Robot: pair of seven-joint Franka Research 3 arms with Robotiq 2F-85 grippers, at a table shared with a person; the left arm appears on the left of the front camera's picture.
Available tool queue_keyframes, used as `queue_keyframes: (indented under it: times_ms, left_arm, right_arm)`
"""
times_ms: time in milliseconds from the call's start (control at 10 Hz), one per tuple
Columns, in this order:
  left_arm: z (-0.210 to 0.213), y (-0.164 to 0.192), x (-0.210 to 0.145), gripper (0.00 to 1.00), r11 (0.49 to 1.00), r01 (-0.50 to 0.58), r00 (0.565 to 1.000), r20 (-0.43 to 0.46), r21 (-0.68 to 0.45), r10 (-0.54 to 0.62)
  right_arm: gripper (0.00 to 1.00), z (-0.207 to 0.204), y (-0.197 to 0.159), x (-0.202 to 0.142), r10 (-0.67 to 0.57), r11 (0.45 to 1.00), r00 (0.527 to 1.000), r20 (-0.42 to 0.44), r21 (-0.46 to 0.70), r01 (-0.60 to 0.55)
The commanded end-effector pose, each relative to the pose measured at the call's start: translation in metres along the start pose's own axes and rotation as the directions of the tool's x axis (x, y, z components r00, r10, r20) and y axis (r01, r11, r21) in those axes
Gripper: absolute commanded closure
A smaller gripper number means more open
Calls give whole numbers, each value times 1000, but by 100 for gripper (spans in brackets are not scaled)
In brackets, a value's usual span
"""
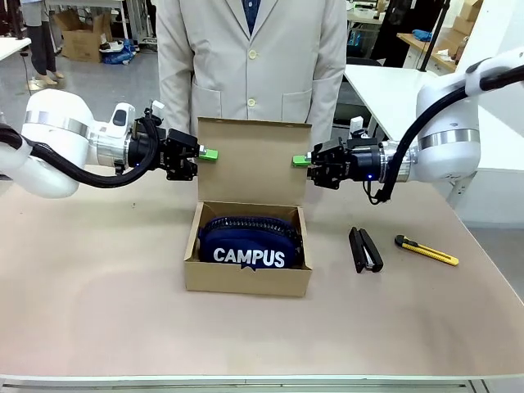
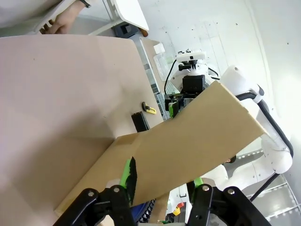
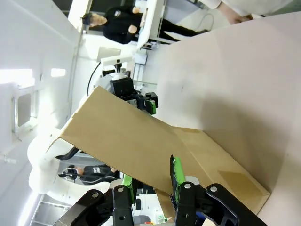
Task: Pack the item into the box.
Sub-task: Close the Mailer Box.
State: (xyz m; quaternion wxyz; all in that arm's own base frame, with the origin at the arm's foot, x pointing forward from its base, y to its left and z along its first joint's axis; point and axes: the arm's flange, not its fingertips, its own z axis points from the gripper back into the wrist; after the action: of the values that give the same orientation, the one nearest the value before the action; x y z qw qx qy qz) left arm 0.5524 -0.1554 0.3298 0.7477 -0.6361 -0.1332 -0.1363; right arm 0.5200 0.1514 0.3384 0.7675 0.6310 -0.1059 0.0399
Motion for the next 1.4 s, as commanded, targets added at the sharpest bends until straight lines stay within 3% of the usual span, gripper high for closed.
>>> queue_keyframes:
  times_ms: [0,100,200,400,800,900,1300]
  left_arm:
    - [1,-1,4,44,1000,2,1000,-13,-15,-2]
    - [0,0,0,44,1000,0,1000,0,0,0]
    - [-3,-2,-1,44,998,69,998,-2,-5,-69]
    - [-6,-8,-5,44,985,169,986,2,-39,-169]
    - [-3,-18,-16,44,934,356,930,106,-27,-352]
    - [-4,-22,-20,44,912,410,906,125,-22,-404]
    - [-6,-35,-31,44,859,512,849,155,-10,-505]
  right_arm:
    - [60,-1,1,3,7,1000,1000,-10,9,-7]
    - [60,0,0,0,0,1000,1000,0,0,0]
    - [60,-2,1,-4,87,996,995,-38,13,-86]
    - [60,-2,4,-6,296,955,955,20,32,-296]
    - [60,-4,11,-14,624,775,769,137,17,-632]
    - [60,-5,15,-18,676,728,722,149,15,-685]
    - [60,3,35,-42,750,649,647,139,37,-760]
